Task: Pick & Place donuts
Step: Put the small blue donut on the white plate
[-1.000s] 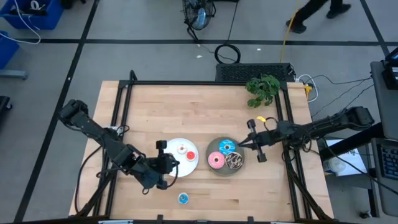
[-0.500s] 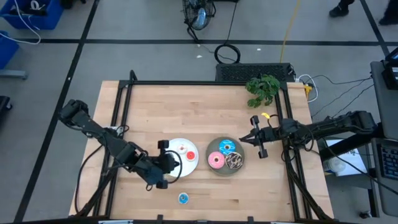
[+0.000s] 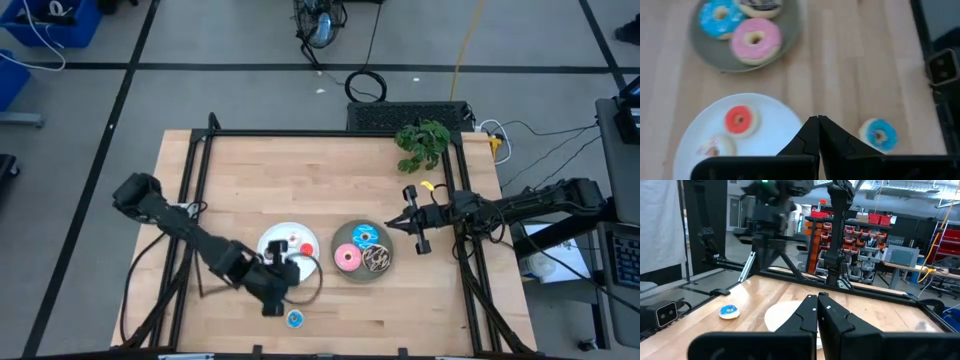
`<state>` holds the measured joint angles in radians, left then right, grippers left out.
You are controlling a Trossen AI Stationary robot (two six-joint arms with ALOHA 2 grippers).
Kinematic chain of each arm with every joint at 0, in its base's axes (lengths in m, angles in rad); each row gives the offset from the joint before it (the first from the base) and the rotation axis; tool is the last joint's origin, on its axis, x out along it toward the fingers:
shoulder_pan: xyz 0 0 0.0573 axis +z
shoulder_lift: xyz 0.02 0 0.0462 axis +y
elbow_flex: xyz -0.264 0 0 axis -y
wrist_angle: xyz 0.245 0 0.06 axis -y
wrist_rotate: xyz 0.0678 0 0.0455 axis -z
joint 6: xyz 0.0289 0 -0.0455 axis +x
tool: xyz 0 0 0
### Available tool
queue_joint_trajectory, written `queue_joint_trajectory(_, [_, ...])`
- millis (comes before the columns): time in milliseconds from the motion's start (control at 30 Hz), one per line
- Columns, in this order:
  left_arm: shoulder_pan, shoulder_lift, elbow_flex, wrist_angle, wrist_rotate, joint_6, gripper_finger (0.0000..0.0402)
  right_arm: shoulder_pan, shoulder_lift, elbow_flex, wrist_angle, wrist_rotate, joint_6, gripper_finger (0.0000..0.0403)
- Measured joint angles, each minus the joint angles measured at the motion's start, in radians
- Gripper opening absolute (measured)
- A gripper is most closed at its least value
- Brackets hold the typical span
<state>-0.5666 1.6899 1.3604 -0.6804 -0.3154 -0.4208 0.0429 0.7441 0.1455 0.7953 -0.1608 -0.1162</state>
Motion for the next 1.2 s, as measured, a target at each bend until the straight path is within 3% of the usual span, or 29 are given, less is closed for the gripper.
queue_joint_trajectory(233, [-0.056,0.223,0.275,-0.173,0.082,-0.019,0.0011,0.007,0.0,0.0,0.001,0.0,-0.001,0.0])
queue_joint_trajectory(433, [-0.127,0.382,0.446,-0.278,0.139,-0.03,0.008,0.007,0.001,0.0,0.001,-0.001,0.001,0.0])
queue_joint_trajectory(667, [-0.182,0.467,0.479,-0.296,0.092,-0.011,0.02,0.021,0.003,0.0,0.0,-0.001,0.007,0.0])
queue_joint_trajectory(833, [-0.173,0.496,0.478,-0.315,0.097,-0.055,0.0254,0.037,0.003,0.0,0.024,-0.001,-0.001,0.0])
queue_joint_trajectory(1000, [-0.174,0.54,0.478,-0.315,0.132,0.005,0.0269,0.04,0.003,0.0,0.038,-0.001,-0.004,0.0])
queue_joint_trajectory(1200, [-0.183,0.551,0.478,-0.312,0.116,0.045,0.0237,0.04,0.003,0.0,0.038,-0.001,-0.004,0.0])
